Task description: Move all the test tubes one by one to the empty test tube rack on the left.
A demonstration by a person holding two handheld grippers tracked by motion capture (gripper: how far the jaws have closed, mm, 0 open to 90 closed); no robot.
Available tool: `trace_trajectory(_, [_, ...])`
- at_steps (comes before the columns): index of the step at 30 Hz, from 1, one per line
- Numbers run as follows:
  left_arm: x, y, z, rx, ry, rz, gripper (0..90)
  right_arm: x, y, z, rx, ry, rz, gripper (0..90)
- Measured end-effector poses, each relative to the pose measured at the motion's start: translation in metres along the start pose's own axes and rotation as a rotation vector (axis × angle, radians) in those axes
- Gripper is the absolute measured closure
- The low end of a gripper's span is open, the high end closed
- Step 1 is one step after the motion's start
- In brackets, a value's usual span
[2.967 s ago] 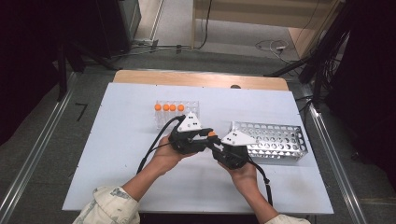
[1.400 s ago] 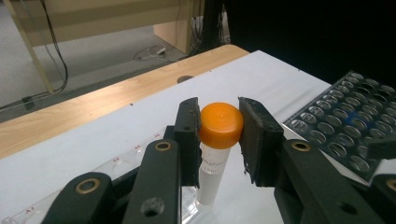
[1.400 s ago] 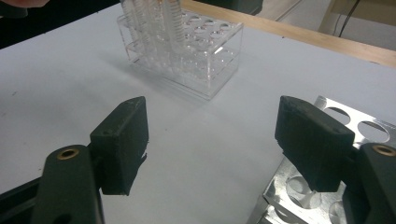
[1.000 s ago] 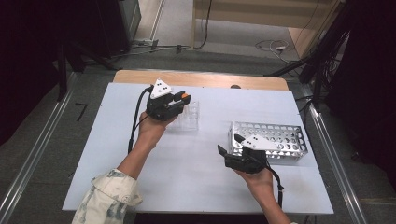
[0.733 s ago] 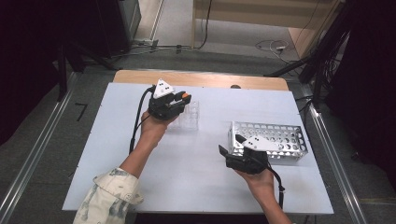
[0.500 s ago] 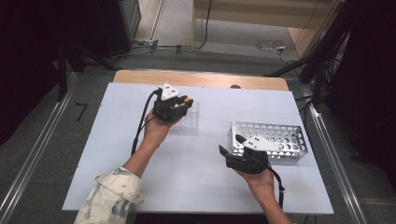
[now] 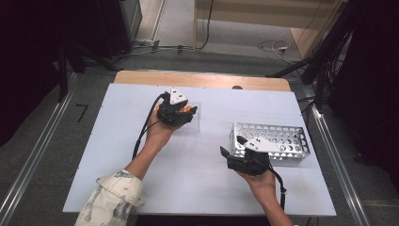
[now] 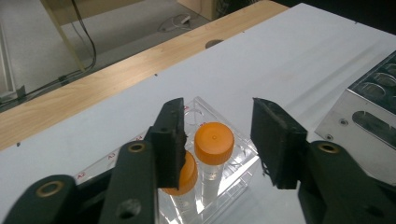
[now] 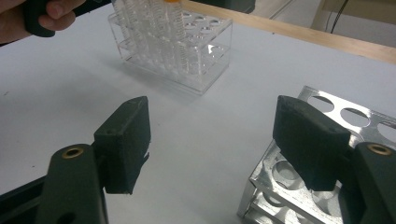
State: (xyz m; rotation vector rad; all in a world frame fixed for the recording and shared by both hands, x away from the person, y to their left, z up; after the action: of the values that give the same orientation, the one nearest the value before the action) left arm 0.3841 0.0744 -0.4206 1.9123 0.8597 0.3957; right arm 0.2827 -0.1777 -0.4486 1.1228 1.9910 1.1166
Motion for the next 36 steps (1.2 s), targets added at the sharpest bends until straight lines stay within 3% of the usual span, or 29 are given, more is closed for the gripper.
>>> trace_trajectory(2, [0.0, 0.002, -0.002, -0.018, -0.004, -0.026, 44.1, 0.0, 0.0, 0.0, 0.0, -0.001, 0.002, 26.0])
trace_trajectory(8, [-0.008, 0.005, -0.01, -0.036, 0.012, -0.006, 28.6, -0.002, -0.001, 0.003, 0.006, -0.003, 0.01, 25.4])
trace_trajectory(11, [-0.01, 0.006, -0.013, -0.036, -0.011, -0.018, 23.9, -0.003, 0.0, 0.003, 0.0, -0.005, 0.012, 24.8])
trace_trajectory(18, [-0.02, 0.005, -0.021, -0.006, -0.029, -0.012, 19.4, -0.007, 0.004, 0.006, -0.004, -0.013, 0.026, 23.1])
trace_trajectory(21, [-0.023, 0.001, -0.026, -0.056, -0.02, -0.026, 23.2, -0.009, 0.006, 0.007, -0.007, -0.014, 0.034, 23.0])
trace_trajectory(31, [-0.028, -0.016, -0.032, -0.024, -0.004, -0.044, 20.7, -0.015, 0.013, 0.011, -0.015, -0.018, 0.04, 22.8])
trace_trajectory(36, [-0.031, -0.02, -0.042, -0.038, 0.024, -0.051, 19.3, -0.02, 0.014, 0.011, -0.014, -0.029, 0.042, 22.4])
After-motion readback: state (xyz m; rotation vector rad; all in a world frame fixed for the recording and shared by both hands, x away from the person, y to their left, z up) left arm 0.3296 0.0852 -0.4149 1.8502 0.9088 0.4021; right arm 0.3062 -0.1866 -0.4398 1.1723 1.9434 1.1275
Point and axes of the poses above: each handheld gripper's, and its own axes: z roughly forward along the jaws, y roughly out of its top, x roughly to its left, the point moved 2 cm from there along z, roughly forward along the jaws, and after that the axes turned 12 degrees about -y, right-handed, at the moved point
